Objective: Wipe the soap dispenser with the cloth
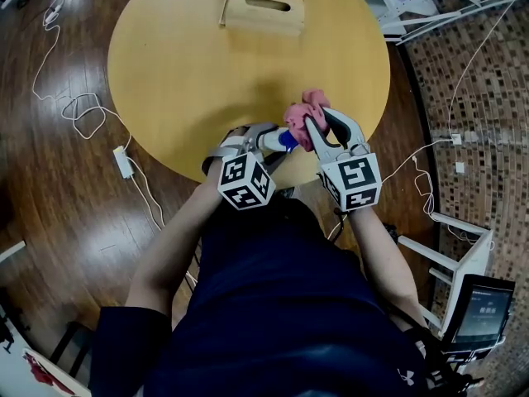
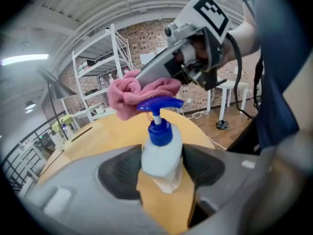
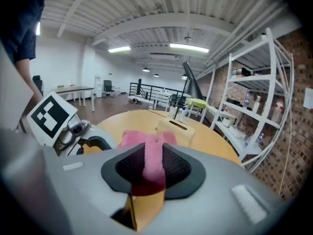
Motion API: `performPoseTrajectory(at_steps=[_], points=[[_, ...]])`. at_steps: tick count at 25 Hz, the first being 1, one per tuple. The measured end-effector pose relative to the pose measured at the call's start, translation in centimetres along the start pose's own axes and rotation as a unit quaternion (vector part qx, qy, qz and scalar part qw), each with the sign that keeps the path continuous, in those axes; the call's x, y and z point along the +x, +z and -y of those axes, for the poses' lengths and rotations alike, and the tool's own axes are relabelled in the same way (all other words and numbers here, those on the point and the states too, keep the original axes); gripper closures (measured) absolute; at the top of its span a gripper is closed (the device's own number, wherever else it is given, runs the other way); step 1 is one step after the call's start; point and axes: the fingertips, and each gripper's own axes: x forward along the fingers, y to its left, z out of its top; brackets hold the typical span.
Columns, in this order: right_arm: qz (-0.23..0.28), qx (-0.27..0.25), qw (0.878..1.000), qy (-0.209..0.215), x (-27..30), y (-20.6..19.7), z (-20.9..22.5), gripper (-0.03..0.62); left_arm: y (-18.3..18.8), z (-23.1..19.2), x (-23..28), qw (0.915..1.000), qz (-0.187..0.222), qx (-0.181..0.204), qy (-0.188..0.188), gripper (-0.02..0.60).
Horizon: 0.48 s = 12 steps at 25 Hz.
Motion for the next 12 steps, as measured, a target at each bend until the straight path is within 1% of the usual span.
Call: performPoseTrajectory(at_steps=[2,3,4,6,7,8,9,10,12], points=[[0.015,0.011,1.0,-0.011,-1.2,1.0,0.5,0.49,0.1,-0.1,-1.0,0.9999,0.011,-0.003,-0.001,0.317],[0.027,0.003,1.0,-0.008,-1.8,1.9,0.2,0.488,0.6,-0.4,-1.6,0.9997,0.022,-0.008,-0.001,0.303],[0.038,-0.015,0.999,0.001,-2.4,2.9,-0.5,0.488,1.4,-0.7,-2.2,0.9992,0.035,-0.018,0.0,0.291],[0.04,-0.079,0.996,0.03,-2.6,3.8,-3.1,0.488,2.8,-1.3,-3.0,0.9975,0.057,-0.043,0.001,0.298],[0.029,-0.115,0.992,0.044,-2.3,3.6,-4.5,0.488,3.1,-1.5,-3.0,0.9968,0.061,-0.053,-0.001,0.333],[0.017,-0.144,0.988,0.053,-1.9,3.1,-5.6,0.488,3.3,-1.5,-2.8,0.9966,0.06,-0.056,-0.004,0.392],[0.011,-0.162,0.985,0.055,-1.3,2.6,-6.3,0.488,3.3,-1.3,-2.5,0.997,0.056,-0.052,-0.007,0.443],[0.015,-0.167,0.984,0.054,-0.9,2.3,-6.6,0.488,3.2,-1.2,-2.3,0.9975,0.052,-0.047,-0.009,0.448],[0.032,-0.141,0.989,0.045,-0.4,2.1,-5.8,0.49,3.2,-1.2,-2.1,0.9978,0.049,-0.044,-0.01,0.449]])
